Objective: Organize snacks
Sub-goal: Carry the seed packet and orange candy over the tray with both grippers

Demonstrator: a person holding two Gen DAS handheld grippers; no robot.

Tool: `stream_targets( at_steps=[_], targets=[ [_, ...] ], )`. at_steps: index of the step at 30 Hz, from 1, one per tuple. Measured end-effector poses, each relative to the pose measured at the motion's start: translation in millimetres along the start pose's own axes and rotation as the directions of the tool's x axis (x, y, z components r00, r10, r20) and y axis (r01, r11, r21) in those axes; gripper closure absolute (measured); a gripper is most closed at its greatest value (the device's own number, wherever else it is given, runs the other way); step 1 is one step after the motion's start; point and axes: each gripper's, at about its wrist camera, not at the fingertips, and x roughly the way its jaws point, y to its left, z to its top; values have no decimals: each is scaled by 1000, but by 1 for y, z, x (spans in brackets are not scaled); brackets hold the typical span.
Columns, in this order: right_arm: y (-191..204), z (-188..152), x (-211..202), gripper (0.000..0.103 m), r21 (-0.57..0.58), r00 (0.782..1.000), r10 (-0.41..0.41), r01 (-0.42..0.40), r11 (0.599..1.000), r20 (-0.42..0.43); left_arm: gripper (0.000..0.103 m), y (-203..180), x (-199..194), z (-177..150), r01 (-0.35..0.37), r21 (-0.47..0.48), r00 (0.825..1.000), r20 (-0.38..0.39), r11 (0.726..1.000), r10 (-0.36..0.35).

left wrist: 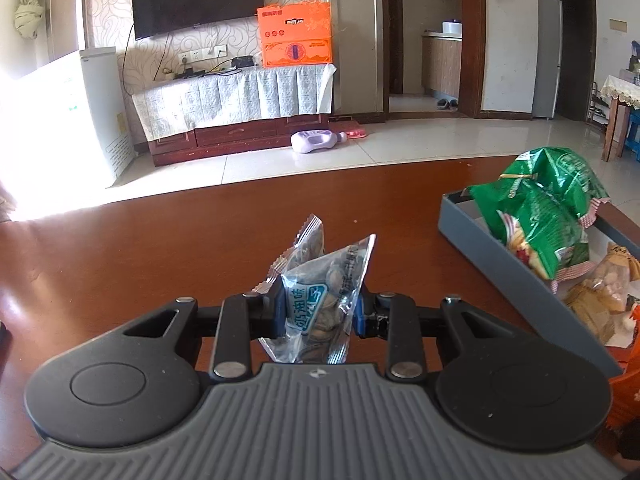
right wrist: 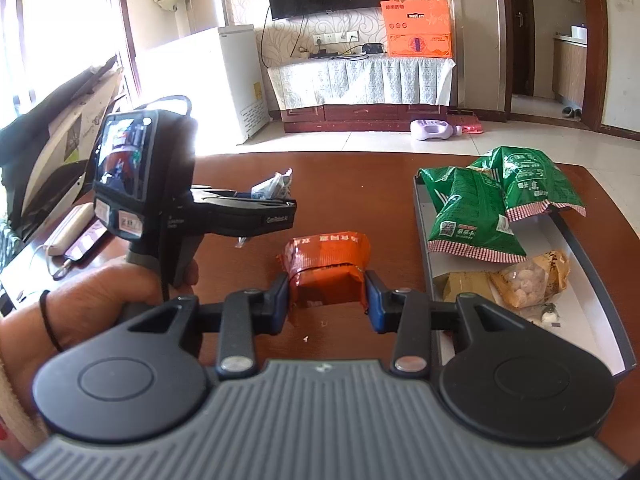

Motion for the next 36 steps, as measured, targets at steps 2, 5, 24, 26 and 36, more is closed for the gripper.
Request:
stream_targets(
  at_steps=[2, 5, 24, 26, 36],
  targets=[
    [-4, 0, -2, 61, 7, 1000, -5, 5, 1000, 2, 68, -6, -1, 2, 6, 3, 1000, -1, 1000, -6],
    [-9, 0, -6, 61, 17, 1000, -9, 9, 1000, 8, 68, -15, -3, 4, 11, 15, 1000, 0, 1000, -11],
    [-28, -5, -22, 61, 45, 999, -35, 34, 998, 31, 68, -68, -6, 16, 68, 58, 997, 16, 996, -69],
    [-29, -5, -23, 61, 47, 999, -38, 36, 998, 32, 68, -72, -7, 14, 73, 62, 997, 17, 995, -74],
    [-32, -5, -30, 61, 54, 998, -51, 49, 997, 37, 68, -80, -9, 15, 88, 61, 996, 19, 994, -90]
  ],
)
